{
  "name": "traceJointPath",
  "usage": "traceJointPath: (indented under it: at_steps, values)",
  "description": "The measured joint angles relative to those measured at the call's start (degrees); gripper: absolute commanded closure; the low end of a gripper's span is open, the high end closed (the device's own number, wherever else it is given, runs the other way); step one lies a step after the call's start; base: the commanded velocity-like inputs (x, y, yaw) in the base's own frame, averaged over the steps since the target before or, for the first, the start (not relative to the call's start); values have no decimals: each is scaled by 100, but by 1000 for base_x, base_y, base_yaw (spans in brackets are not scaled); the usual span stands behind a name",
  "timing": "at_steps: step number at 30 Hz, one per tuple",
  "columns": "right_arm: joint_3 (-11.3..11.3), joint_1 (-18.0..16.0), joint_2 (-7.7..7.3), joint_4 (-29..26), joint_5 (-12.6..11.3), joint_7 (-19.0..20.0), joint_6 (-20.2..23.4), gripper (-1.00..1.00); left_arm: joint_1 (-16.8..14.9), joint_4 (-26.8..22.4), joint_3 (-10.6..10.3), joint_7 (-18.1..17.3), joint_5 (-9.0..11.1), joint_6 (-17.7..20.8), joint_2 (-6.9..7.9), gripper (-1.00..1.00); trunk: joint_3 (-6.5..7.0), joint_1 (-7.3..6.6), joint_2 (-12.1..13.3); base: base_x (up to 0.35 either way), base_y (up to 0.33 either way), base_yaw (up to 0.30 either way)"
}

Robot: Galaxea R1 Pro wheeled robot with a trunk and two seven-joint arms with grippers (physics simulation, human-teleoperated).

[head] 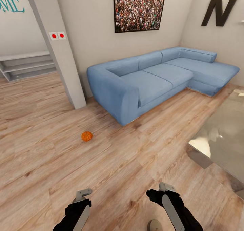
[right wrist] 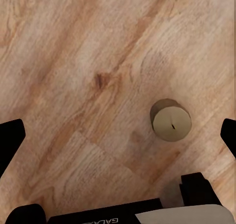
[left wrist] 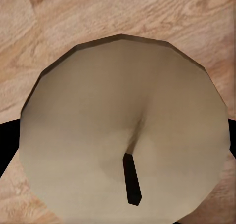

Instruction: Place each of the two pumpkins and all three candles from the living room inside a cabinet in the living room (use any cabinet), then make sure every cabinet is closed, and position the cauldron so it is next to a table in the living room.

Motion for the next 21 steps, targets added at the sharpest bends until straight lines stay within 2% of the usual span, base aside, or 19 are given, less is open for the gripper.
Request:
traceJointPath:
  at_steps: [12,21]
  values:
    - [-9,0,0,0,5,0,-1,-100,0,-5,8,0,4,0,-1,100,0,0,0,-23,-18,0]
    - [-53,0,-37,0,11,-16,8,-100,-1,-407,31,22,41,-1,-1,100,0,0,0,0,0,0]
